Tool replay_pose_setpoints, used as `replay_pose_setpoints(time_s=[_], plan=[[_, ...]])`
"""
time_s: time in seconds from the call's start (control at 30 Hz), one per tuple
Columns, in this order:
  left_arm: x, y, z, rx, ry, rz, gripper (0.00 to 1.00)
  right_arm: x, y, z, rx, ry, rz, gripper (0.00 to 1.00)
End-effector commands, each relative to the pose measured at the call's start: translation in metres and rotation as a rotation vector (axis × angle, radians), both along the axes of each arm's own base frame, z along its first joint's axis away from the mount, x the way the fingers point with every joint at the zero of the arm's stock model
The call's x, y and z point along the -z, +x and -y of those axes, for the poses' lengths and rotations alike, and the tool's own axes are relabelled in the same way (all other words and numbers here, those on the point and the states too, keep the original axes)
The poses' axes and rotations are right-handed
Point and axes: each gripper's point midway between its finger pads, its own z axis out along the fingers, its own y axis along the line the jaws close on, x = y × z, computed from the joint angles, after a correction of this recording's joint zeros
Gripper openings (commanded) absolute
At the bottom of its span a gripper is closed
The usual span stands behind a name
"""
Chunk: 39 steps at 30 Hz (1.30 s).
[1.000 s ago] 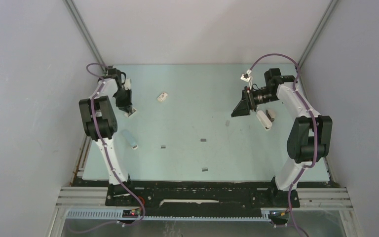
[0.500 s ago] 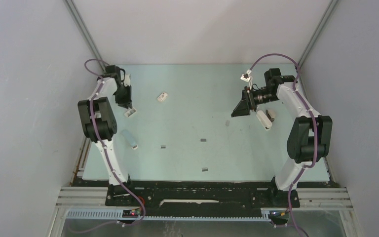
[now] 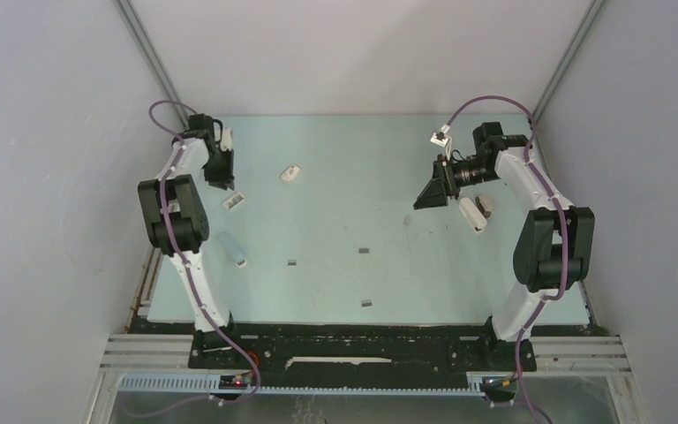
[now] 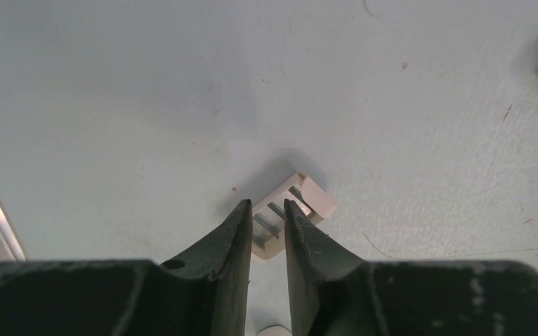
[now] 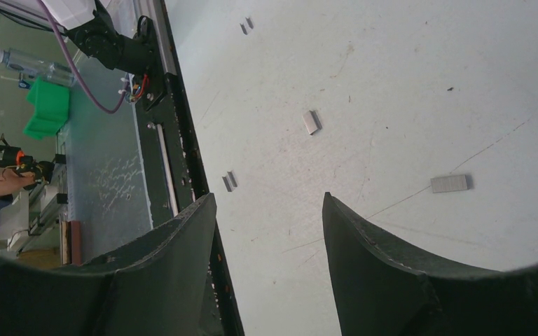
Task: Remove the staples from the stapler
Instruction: Adjust the staple box at the center of the board.
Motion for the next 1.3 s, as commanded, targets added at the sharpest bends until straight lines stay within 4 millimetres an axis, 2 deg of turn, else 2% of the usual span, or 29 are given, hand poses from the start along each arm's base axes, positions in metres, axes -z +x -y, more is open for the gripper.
replay_pose_setpoints(time_s=[0.0,0.37,0.53,0.87,0.97,1.1,1.27], plan=[[0.002,0.004,0.002,0.034,0.001,-0.011,0.29,-0.012,0.004,0.0,-0.007,0.01,0.045,0.66],[0.013,0.001,0.003,0.035,-0.009,-0.054,0.25,-0.011,0.005,0.001,-0.005,0.007,0.042,0.66],[0.016,0.001,0.003,0.028,-0.01,-0.064,0.14,-0.012,0.004,0.001,-0.005,0.007,0.045,0.66],[0.017,-0.001,0.004,0.029,-0.009,-0.071,0.19,-0.013,0.005,0.0,-0.006,0.009,0.045,0.66],[0.019,-0.003,0.006,0.032,-0.014,-0.076,0.14,-0.013,0.004,0.0,-0.006,0.01,0.045,0.66],[0.021,-0.007,0.011,0.041,-0.033,-0.084,0.01,-0.013,0.004,0.0,-0.007,0.009,0.047,0.66],[0.018,-0.015,0.02,0.064,-0.051,-0.07,0.0,-0.014,0.004,0.0,-0.008,0.011,0.049,0.65]])
